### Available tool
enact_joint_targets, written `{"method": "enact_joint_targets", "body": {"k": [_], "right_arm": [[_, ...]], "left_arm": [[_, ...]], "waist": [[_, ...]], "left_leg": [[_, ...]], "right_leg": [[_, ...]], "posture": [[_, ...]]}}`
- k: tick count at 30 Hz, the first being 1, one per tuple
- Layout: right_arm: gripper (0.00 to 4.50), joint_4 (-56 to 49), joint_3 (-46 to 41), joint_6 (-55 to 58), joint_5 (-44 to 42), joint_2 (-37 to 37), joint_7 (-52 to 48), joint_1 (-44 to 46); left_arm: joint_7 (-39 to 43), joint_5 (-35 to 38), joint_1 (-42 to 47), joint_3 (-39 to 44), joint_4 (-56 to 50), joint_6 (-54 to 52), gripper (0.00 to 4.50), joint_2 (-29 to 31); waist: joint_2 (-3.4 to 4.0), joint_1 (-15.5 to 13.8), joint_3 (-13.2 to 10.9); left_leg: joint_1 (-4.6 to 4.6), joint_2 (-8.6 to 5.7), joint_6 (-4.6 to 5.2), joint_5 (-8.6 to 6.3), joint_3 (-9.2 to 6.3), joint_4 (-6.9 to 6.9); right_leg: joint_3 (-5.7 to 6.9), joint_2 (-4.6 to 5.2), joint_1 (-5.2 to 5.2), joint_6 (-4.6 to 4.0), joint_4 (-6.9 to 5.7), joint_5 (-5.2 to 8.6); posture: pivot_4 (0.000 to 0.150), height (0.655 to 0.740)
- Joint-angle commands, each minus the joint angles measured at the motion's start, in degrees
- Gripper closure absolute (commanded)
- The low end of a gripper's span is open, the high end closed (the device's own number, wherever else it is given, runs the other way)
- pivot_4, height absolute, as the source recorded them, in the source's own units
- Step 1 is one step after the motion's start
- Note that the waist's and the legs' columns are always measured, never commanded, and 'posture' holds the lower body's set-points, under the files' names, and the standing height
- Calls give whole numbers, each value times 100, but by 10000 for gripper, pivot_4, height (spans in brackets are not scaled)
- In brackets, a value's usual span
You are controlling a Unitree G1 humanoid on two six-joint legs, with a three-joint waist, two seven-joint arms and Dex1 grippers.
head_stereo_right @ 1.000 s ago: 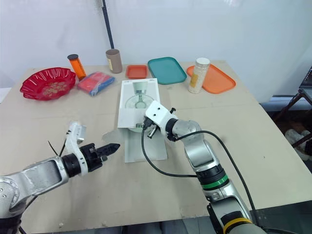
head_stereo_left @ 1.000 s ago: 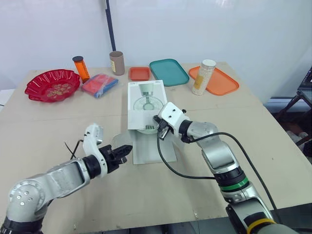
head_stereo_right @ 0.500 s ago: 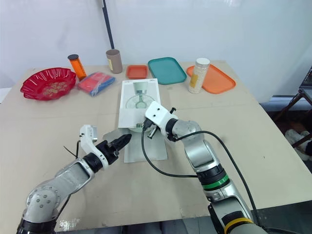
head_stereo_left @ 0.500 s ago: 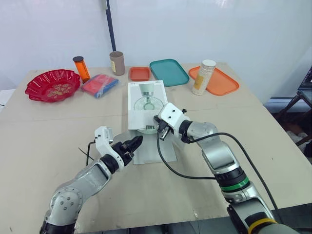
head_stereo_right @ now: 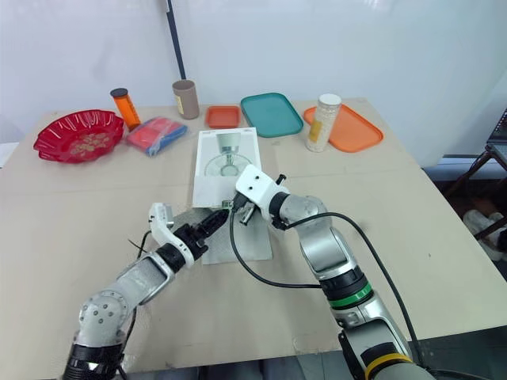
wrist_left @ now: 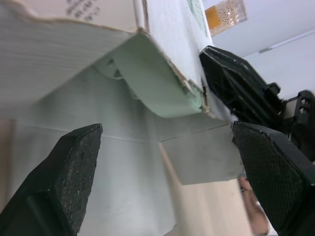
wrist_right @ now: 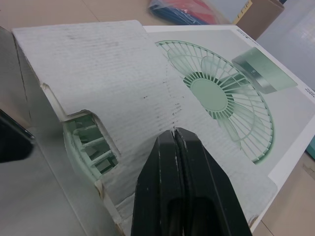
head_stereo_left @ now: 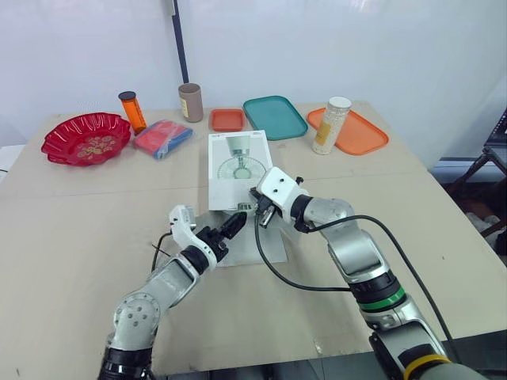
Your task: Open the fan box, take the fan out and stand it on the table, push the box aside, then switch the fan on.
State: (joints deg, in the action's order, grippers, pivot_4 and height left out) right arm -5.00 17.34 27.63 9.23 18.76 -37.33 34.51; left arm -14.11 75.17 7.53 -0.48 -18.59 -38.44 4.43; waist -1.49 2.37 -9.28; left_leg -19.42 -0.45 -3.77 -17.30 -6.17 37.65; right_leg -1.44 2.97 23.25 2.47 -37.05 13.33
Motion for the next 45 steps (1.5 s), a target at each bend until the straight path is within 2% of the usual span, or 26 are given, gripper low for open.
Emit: {"method": "enact_joint_targets", "body": {"k": [1,10,19,30,31,45], "right_arm": [[45000,86,202,139,22,35,-88,-113],[45000,7,216,203,16,71,-105,-116],[45000,-65,233,262,6,81,-111,-136],[45000,-84,249,325,-2,66,-111,-107],[45000,-80,251,325,-2,65,-111,-105],[45000,-80,253,330,0,83,-122,-89]], "left_arm": [[223,-117,76,95,-3,83,466,-153],[601,-557,-48,170,370,232,466,-579],[919,-1020,197,229,768,422,466,-1038],[1064,-1302,273,259,895,575,466,-1173],[1050,-1297,258,256,893,557,5667,-1189],[1129,-1141,264,136,851,230,5667,-1261]], "waist": [[0,2,0],[0,-1,0],[0,-2,0],[0,-2,0],[0,-2,0],[0,-3,0]], "left_leg": [[0,0,0,0,0,0],[-4,-2,0,0,-3,0],[-7,-3,0,0,-5,0],[-8,-3,0,0,-7,0],[-8,-3,0,0,-7,0],[-8,-4,0,0,-8,0]], "right_leg": [[0,0,0,0,0,0],[0,0,0,4,2,3],[1,0,0,7,4,4],[1,0,0,8,6,5],[1,0,1,8,6,5],[1,1,0,13,6,8]], "posture": [[1500,7255],[1500,7255],[1500,7255],[1500,7255],[1500,7255],[1500,7255]]}}
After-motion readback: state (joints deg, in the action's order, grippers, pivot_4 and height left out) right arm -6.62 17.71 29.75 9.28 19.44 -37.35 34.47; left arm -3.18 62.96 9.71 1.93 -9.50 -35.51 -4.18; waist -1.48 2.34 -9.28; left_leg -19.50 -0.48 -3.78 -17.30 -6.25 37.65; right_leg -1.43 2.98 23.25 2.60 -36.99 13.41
